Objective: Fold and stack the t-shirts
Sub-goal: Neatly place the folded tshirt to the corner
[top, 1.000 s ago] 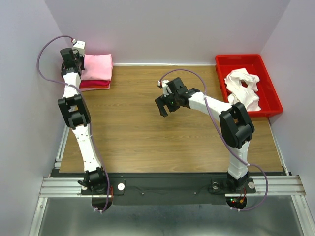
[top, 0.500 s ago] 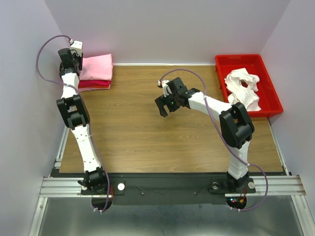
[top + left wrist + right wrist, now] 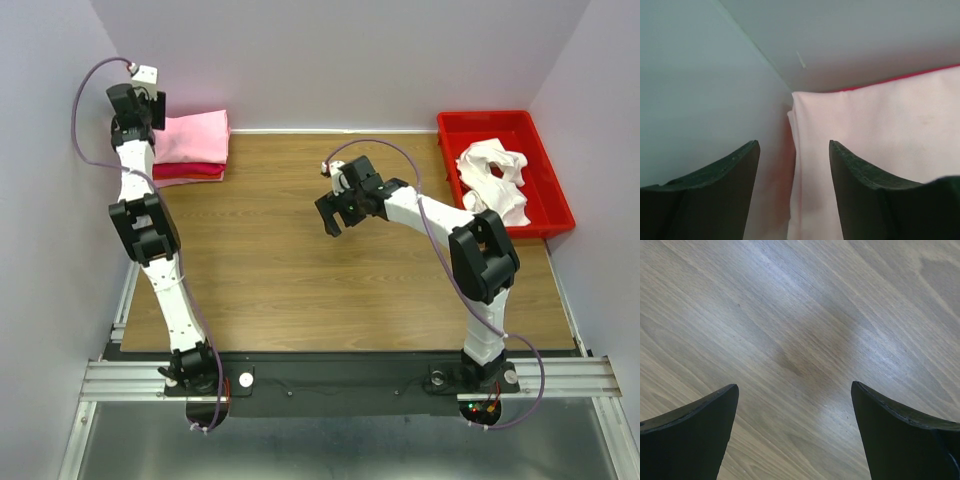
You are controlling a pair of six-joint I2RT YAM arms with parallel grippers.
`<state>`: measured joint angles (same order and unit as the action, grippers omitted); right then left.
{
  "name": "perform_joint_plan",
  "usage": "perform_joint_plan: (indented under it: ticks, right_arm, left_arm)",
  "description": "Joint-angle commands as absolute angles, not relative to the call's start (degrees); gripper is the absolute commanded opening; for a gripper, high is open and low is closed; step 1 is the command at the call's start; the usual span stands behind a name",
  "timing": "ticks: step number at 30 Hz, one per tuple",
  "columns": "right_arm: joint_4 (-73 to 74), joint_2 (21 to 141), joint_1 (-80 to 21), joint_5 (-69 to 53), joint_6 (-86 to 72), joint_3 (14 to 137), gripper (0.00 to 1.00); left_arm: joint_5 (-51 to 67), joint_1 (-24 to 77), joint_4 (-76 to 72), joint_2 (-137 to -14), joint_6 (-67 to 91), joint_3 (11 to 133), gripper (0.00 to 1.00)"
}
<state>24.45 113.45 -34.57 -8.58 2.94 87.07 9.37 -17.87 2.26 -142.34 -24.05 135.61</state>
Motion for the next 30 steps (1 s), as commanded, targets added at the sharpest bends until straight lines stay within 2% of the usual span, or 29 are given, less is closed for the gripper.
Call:
perform_joint_plan:
  ticks: [1, 2, 9, 11, 12, 14, 15, 19, 25, 30]
  right_arm:
    - [24.08, 108.29, -34.54, -8.26, 2.9, 87.63, 1.0]
    - [24.08, 107.41, -34.45, -8.26, 2.99, 87.45, 1.0]
    - [24.17, 102.67, -32.09, -9.66, 2.29, 85.17, 1.0]
    - [24.17, 101.7, -31.38, -10.89, 1.94, 84.64, 1.0]
    - [24.26, 101.25, -30.85, -10.9, 1.93, 83.94, 1.0]
    - [24.26, 99.85, -30.68, -10.64, 2.02, 83.24, 1.0]
    - [24.26, 99.58, -30.5, -10.55, 2.11, 82.71, 1.0]
    - [24.35, 98.61, -30.15, -10.63, 2.46, 81.83, 1.0]
    - [24.35, 100.1, -29.88, -10.63, 2.64, 81.47, 1.0]
    - [24.43, 102.13, -29.88, -11.34, 2.37, 82.09, 1.0]
  left_arm:
    - [10.46, -20.3, 1.74, -129.91, -20.66, 137.11, 0.76]
    - [10.37, -20.3, 2.19, -128.34, -20.31, 136.85, 0.8]
    - [14.05, -20.39, 7.29, -120.68, -18.46, 131.23, 0.78]
    - [15.29, -20.39, 8.7, -119.71, -18.02, 129.03, 0.74]
    - [15.64, -20.39, 8.96, -119.18, -17.5, 127.54, 0.65]
    - [15.82, -20.65, 9.58, -119.53, -16.97, 126.48, 0.55]
    - [15.91, -20.83, 9.93, -120.05, -16.53, 126.3, 0.44]
    - [15.29, -21.09, 11.34, -124.0, -16.35, 127.61, 0.28]
    - [18.89, -21.18, 10.64, -129.81, -16.52, 129.11, 0.19]
    - [21.8, -21.18, 7.39, -133.32, -15.12, 129.11, 0.19]
